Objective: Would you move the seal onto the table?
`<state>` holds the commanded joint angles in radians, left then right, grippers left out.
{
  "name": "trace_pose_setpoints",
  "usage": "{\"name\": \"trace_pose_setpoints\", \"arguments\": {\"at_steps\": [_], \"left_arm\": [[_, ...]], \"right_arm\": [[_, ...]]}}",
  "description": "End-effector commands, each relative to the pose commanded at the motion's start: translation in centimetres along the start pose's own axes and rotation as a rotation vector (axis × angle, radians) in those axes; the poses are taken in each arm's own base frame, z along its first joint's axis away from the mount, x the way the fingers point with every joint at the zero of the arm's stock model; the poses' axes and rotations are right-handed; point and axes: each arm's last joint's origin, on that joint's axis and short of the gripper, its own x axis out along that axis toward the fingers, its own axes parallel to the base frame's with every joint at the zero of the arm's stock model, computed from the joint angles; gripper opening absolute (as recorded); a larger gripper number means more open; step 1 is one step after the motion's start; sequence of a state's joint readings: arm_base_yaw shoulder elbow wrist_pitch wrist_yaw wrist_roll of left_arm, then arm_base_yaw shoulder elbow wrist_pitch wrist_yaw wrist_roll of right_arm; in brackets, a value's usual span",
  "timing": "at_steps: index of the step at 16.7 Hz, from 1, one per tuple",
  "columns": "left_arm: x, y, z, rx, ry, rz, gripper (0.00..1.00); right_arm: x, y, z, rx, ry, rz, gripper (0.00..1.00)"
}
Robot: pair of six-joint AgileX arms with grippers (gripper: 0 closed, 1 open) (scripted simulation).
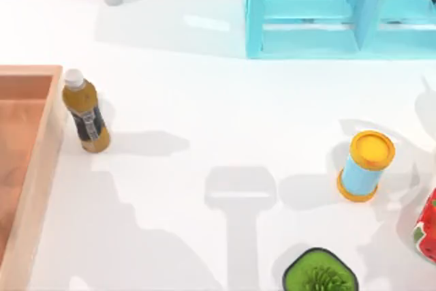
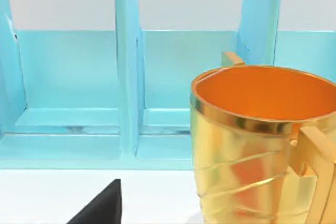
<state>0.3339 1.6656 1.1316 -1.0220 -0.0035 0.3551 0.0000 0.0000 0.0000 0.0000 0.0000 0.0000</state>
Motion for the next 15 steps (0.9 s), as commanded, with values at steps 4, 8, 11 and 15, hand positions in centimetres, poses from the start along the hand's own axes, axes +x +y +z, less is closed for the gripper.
{"name": "trace_pose_setpoints", "arguments": {"at_steps": [4, 8, 11, 15], "left_arm": [[3.0, -0.2, -0.5, 0.000, 0.014, -0.005, 1.00], [3.1, -0.2, -0.6, 0.000, 0.014, -0.005, 1.00], [3.1, -0.2, -0.6, 0.000, 0.014, -0.005, 0.77], [3.1, -0.2, -0.6, 0.000, 0.014, -0.005, 0.47]], "right_arm": [[0.0, 0.0, 0.0, 0.000, 0.000, 0.000, 1.00], [0.0, 0.0, 0.0, 0.000, 0.000, 0.000, 1.00], [0.0, 0.0, 0.0, 0.000, 0.000, 0.000, 1.00], [0.0, 0.0, 0.0, 0.000, 0.000, 0.000, 1.00]]}}
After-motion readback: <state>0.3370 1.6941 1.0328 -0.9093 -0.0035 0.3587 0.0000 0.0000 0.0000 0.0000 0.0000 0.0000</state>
